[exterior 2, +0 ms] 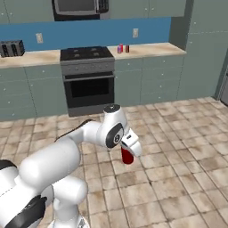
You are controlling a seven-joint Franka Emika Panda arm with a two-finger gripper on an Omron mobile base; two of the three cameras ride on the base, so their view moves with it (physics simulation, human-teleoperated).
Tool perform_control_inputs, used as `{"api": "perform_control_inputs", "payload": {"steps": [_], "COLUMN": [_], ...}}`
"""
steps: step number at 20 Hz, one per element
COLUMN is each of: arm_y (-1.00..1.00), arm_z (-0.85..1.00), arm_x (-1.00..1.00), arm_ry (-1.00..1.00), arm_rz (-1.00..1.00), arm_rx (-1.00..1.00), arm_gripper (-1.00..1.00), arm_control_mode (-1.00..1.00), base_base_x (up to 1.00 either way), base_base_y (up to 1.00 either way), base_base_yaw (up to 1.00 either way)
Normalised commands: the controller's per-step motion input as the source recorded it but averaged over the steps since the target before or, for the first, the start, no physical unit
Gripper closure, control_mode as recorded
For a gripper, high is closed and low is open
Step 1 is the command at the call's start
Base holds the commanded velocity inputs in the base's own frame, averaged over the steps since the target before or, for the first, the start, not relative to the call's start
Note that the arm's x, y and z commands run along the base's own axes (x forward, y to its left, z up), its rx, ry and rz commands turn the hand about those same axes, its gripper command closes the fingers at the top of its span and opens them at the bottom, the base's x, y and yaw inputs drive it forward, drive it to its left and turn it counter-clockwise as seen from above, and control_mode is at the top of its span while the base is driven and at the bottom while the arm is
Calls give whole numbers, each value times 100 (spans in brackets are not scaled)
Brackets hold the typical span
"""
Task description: Four empty soda cans are scattered around the kitchen. Gather all the cans and cluster them next to the stove for recycling.
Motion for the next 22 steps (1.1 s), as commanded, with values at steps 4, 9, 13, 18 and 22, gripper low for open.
{"api": "perform_control_inputs", "payload": {"steps": [4, 9, 13, 18, 22], "arm_y": [0, 0, 0, 0, 0], "arm_z": [0, 0, 0, 0, 0], "arm_x": [0, 0, 0, 0, 0], "arm_ry": [0, 0, 0, 0, 0], "arm_rz": [0, 0, 0, 0, 0], "arm_rx": [0, 0, 0, 0, 0], "arm_gripper": [100, 100, 100, 100, 100], "arm_control_mode": [100, 100, 100, 100, 100], "base_base_x": [72, 71, 69, 59, 55], "base_base_y": [-13, -16, -19, -27, -30], "base_base_yaw": [24, 23, 23, 24, 26]}}
